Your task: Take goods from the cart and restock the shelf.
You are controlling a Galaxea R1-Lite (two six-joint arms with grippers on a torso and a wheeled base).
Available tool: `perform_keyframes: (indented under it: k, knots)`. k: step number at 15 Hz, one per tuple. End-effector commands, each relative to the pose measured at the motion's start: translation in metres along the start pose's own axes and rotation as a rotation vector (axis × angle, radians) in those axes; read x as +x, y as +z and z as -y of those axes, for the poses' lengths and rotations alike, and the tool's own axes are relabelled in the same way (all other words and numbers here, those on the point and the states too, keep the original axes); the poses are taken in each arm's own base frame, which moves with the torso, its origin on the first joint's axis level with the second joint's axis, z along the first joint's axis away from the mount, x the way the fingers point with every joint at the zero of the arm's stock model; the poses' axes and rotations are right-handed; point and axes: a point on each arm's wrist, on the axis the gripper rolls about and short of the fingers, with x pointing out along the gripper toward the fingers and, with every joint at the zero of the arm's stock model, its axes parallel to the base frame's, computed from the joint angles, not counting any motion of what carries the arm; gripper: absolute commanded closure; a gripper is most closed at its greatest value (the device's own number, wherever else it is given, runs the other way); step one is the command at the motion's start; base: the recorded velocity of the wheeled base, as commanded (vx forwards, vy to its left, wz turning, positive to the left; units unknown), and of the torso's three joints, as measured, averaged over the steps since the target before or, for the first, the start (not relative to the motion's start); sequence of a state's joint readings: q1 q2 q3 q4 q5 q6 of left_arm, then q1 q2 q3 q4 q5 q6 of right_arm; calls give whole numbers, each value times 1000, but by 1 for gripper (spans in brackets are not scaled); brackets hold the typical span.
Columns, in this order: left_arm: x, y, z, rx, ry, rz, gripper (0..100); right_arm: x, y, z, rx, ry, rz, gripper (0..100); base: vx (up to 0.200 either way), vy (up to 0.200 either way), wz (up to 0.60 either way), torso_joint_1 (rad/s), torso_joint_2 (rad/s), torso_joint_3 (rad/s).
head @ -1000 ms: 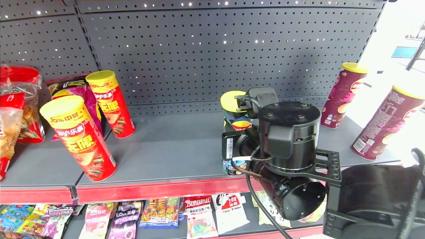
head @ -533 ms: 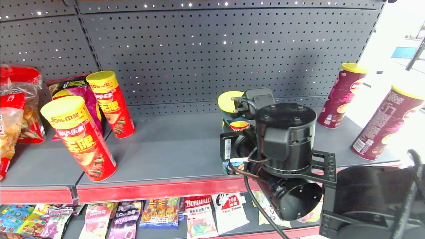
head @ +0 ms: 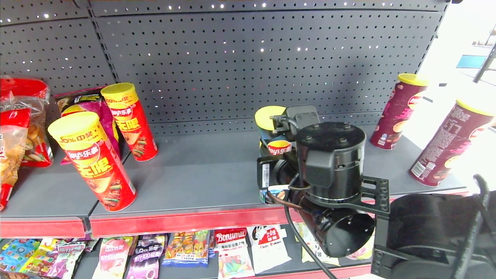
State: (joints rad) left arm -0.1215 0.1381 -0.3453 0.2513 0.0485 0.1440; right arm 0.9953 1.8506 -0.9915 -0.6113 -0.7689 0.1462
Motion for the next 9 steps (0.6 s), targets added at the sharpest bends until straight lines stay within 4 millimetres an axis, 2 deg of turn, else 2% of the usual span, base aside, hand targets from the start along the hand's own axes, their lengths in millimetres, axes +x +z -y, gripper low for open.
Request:
perform_keyframes:
  k: [1,7,9]
  knots:
    - [0,0,0,0,1,-1,100,1,-1,-1,0,-1,1,0,0,0,0,0,0,0]
    - [-1,-2,0,0,1,4,100,-4,5,1,22,4,14,0,0,0,0,0,0,0]
    - [-1,-2,0,0,2,6,100,-13,3,9,22,8,7,0,0,0,0,0,0,0]
